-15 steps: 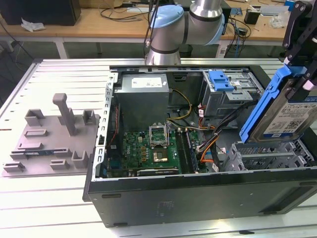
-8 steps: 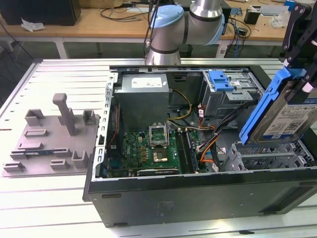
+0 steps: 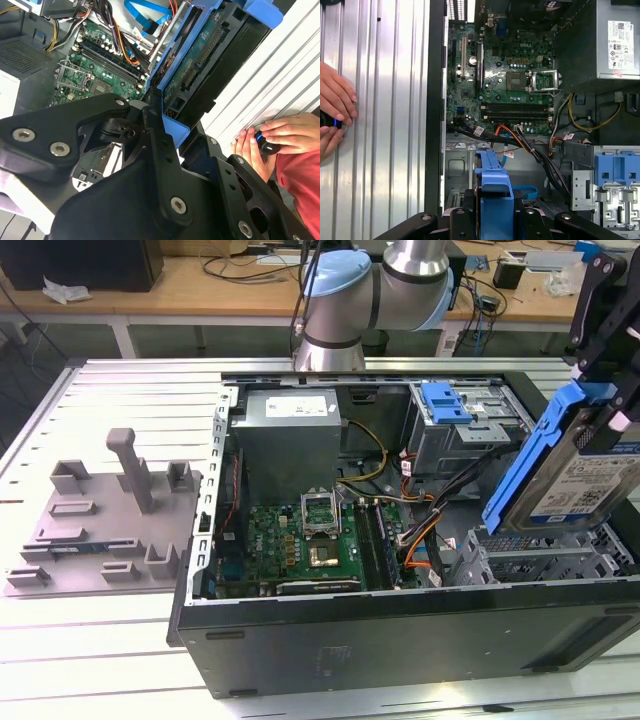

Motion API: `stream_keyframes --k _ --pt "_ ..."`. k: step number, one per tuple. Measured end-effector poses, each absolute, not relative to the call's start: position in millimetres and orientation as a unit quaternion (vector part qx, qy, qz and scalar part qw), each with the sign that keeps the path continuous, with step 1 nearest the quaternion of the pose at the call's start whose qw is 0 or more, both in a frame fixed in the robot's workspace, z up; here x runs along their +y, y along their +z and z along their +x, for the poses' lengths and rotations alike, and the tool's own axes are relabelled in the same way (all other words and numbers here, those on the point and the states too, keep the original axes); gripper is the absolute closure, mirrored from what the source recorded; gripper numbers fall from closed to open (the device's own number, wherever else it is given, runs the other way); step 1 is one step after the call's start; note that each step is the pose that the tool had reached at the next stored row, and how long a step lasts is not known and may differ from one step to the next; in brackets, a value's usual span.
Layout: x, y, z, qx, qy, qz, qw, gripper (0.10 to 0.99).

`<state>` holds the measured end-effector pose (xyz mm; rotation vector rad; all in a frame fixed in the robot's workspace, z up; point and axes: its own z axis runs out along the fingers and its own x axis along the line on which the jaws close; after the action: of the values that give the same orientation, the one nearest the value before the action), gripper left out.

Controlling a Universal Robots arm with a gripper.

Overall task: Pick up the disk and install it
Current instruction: 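Insert the disk into the insertion slot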

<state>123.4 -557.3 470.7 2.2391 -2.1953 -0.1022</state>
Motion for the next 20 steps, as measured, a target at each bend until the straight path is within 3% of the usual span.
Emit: stream_keyframes --k 20 --pt "-557.8 460.1 125.8 -0.700 -0.034 0.714 0.001 0.722"
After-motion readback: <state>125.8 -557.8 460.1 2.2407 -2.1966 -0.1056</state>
